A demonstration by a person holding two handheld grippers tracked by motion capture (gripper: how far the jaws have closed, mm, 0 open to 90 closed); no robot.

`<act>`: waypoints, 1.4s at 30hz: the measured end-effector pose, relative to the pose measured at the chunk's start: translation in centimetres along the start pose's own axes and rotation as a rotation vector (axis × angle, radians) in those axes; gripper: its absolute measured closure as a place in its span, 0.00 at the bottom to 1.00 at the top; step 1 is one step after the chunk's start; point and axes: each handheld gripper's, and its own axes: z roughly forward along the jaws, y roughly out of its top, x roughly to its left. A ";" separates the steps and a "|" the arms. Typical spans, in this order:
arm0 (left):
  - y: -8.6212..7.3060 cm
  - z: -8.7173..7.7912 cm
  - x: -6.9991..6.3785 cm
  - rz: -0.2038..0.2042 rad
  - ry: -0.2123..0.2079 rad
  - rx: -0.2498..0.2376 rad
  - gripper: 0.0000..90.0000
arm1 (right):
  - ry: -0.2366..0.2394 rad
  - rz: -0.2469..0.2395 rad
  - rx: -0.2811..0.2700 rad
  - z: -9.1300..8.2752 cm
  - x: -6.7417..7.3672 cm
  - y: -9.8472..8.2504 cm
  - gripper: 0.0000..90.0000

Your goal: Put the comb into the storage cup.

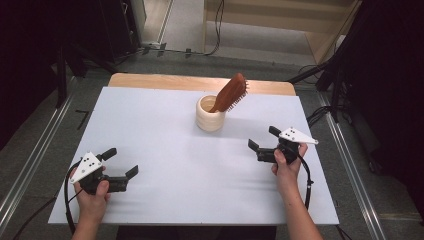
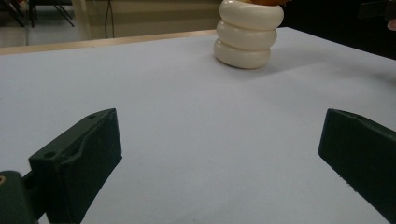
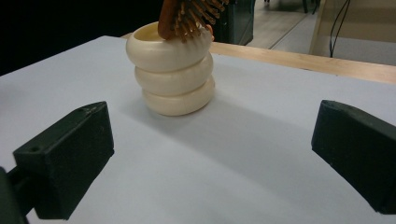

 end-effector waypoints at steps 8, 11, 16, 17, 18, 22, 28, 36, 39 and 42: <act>0.0 0.0 0.0 0.000 0.001 0.000 0.00 | -0.016 0.006 -0.011 -1.7 -0.3 -0.9 0.00; 0.0 0.0 0.0 0.000 0.002 -0.001 0.00 | -0.022 0.001 -0.011 -2.3 -0.4 -1.3 0.00; 0.0 0.0 0.0 0.002 0.002 -0.001 0.00 | -0.032 0.007 -0.014 -3.1 -0.7 -1.8 0.00; 0.0 0.0 0.0 0.001 0.002 -0.002 0.00 | -0.033 0.008 -0.014 -3.3 -0.7 -1.9 0.00; 0.0 0.0 0.0 0.001 0.002 -0.002 0.00 | -0.034 0.012 -0.014 -3.5 -0.7 -2.1 0.00; 0.0 0.0 -0.1 0.003 0.003 -0.001 0.00 | -0.039 0.015 -0.017 -4.0 -0.7 -2.7 0.00; 0.0 0.0 0.0 0.003 0.001 -0.002 0.00 | -0.051 0.020 -0.010 -5.0 -0.9 -3.8 0.00; 0.0 0.0 -0.1 0.005 0.004 0.002 0.00 | -0.064 0.028 -0.022 -6.6 -1.4 -4.7 0.00; 0.0 0.0 -0.1 0.008 0.005 0.005 0.00 | -0.065 0.037 -0.023 -7.2 -1.7 -5.1 0.00; 0.0 0.0 -0.1 0.004 0.006 0.005 0.00 | -0.074 0.039 -0.026 -7.7 -2.0 -5.4 0.00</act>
